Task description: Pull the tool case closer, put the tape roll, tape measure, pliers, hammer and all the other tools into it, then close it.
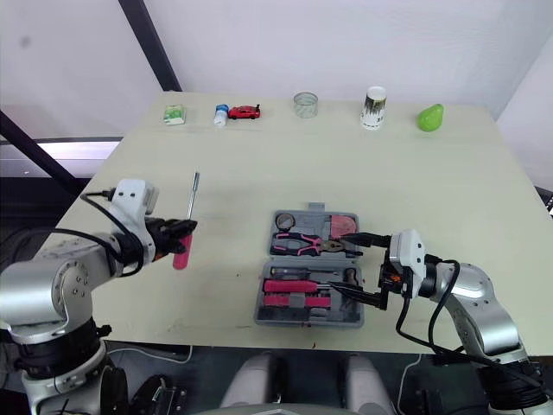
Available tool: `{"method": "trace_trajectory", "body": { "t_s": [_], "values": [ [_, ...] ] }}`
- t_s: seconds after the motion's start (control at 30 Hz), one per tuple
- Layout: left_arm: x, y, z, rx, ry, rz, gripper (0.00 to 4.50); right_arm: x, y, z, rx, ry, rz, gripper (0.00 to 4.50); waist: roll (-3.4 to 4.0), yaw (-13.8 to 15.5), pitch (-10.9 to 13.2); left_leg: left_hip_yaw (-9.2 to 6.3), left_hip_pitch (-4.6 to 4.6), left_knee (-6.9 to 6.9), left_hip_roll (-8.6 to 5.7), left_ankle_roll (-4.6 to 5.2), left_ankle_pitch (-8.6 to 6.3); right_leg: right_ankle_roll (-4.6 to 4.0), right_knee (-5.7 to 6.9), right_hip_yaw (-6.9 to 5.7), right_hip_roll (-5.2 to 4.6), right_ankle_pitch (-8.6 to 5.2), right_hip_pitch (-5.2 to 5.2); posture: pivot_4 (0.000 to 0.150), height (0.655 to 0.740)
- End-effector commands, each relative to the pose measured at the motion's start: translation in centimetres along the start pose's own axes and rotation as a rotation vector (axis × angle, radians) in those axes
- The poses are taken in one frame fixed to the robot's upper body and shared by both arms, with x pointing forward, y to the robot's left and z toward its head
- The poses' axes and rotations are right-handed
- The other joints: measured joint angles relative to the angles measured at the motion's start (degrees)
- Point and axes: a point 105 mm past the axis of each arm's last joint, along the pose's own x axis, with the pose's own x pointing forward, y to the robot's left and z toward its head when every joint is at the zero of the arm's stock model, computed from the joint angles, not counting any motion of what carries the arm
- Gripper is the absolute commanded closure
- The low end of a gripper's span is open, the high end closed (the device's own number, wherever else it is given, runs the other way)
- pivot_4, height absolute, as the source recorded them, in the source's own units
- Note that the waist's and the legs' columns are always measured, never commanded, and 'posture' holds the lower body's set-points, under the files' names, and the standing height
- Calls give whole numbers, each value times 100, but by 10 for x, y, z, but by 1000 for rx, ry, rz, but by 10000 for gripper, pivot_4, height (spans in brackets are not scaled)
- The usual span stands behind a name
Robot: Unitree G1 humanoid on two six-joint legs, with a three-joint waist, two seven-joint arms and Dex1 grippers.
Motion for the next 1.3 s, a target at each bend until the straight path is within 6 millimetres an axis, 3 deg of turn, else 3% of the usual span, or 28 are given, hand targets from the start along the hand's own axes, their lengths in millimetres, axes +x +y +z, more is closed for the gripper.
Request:
{"method": "trace_trajectory", "body": {
  "t_s": [0.03,0.3,0.6,0.87,0.93,1.13,1.3],
  "values": [
    [-1,8,-20,-58,32,85,40329,-16,-7,10,-39,10,-27,0,-5,6,2,0,-1,0,-2,0,0,0,-1,0,-1,0,0,1500,7400],
    [13,3,-58,-118,197,25,40329,-22,-8,11,-47,36,-26,0,-7,24,0,-2,5,-1,0,0,0,-4,2,0,0,2,2,1500,7400],
    [27,2,-66,-99,263,29,40329,-19,-6,11,-48,36,-17,0,-6,30,0,-1,6,-2,-1,0,0,-4,1,1,-1,2,3,1500,7400],
    [28,3,-68,-65,243,35,3523,-20,-3,12,-49,33,-15,0,0,18,-3,9,41,-16,-1,0,-1,-5,-1,10,-1,1,27,1500,7400],
    [26,5,-66,-67,210,56,1689,-21,-2,11,-48,36,-15,0,0,-14,-3,11,85,-31,0,1,-2,-7,-11,13,1,0,65,1500,7400],
    [16,0,-59,-38,35,85,1689,-22,0,9,-41,43,-11,0,-1,-110,-3,10,86,-31,1,1,-2,-7,-10,13,0,0,67,1500,7400],
    [7,-16,-80,24,-44,57,1689,-22,3,7,-31,49,-3,0,-2,-96,-2,12,85,-33,4,-1,-3,-8,-16,21,-12,0,68,1500,7400]
  ]
}}
